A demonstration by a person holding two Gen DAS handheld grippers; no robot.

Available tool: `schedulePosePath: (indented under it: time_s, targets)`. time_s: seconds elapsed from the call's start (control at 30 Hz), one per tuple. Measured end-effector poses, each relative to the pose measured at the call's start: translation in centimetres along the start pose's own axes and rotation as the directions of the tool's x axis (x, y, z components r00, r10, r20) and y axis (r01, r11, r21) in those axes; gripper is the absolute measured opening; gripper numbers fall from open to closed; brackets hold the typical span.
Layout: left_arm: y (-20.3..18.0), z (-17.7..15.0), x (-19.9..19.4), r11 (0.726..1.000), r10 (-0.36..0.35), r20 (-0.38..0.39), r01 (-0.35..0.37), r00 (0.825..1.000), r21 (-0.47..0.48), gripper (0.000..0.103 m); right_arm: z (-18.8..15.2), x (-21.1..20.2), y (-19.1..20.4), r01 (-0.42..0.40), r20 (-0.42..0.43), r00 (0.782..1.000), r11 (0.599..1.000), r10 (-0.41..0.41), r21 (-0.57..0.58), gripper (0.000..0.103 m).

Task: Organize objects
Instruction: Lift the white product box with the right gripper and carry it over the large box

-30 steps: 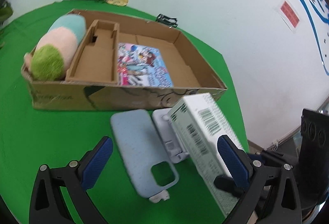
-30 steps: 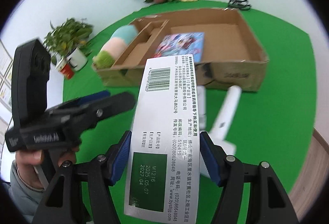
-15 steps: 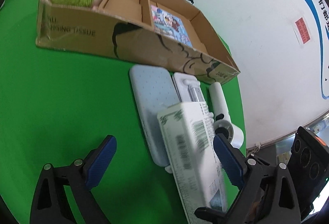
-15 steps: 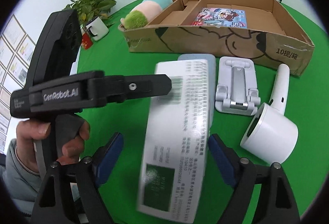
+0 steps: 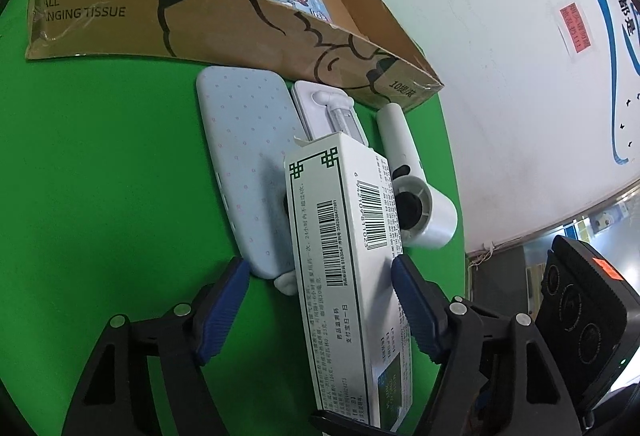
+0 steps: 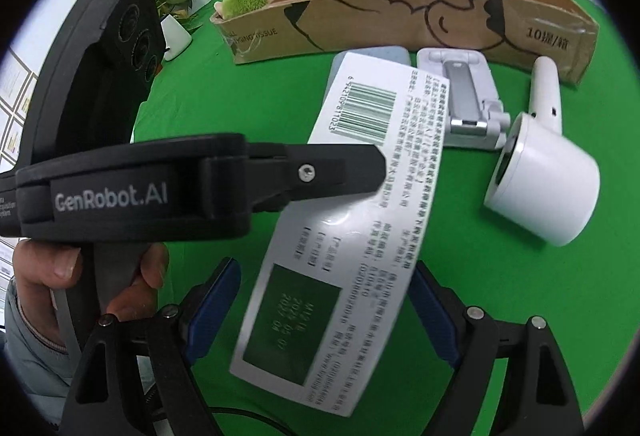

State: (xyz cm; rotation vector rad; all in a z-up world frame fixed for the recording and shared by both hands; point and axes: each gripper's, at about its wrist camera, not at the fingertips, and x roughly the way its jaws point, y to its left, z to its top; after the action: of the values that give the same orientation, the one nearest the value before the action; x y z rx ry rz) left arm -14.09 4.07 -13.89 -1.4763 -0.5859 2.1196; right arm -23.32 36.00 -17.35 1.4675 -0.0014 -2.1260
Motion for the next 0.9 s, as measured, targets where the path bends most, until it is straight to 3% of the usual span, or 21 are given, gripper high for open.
schedulePosePath:
  time_s: [0.03,0.07,0.27,0.57,0.9]
  targets:
    - [0.0,-0.1,0.0,1.0,0.002,-0.005,-0.002,1.0,0.0,0.07,-0.1,0.1,0.1,0.003,-0.005,1.0,1.0,-0.003,-0.004,0.082]
    - [0.0,-0.2,-0.1,1.0,0.002,-0.008,-0.002,1.0,-0.001,0.069,-0.1,0.3,0.0,0.011,-0.008,1.0,1.0,-0.011,-0.005,0.074]
    - [-0.5,-0.3,-0.4,0.999,-0.031,-0.03,0.031,0.999,0.011,0.052,-0.2,0.1,0.5,0.015,0.006,1.0,0.999,-0.015,-0.035,0.07]
    - [-2.5,0.7,-2.9,0.997,-0.033,0.039,0.03,0.999,0.068,0.05,0.5,-1.6,1.5,0.038,0.085,0.996,0.996,-0.031,-0.085,0.068]
    - [-8.1,6.8,-6.0,0.974,-0.039,0.162,0.001,0.986,0.227,0.05,4.9,-5.8,0.7,0.069,0.241,0.97,0.991,-0.039,-0.117,0.068]
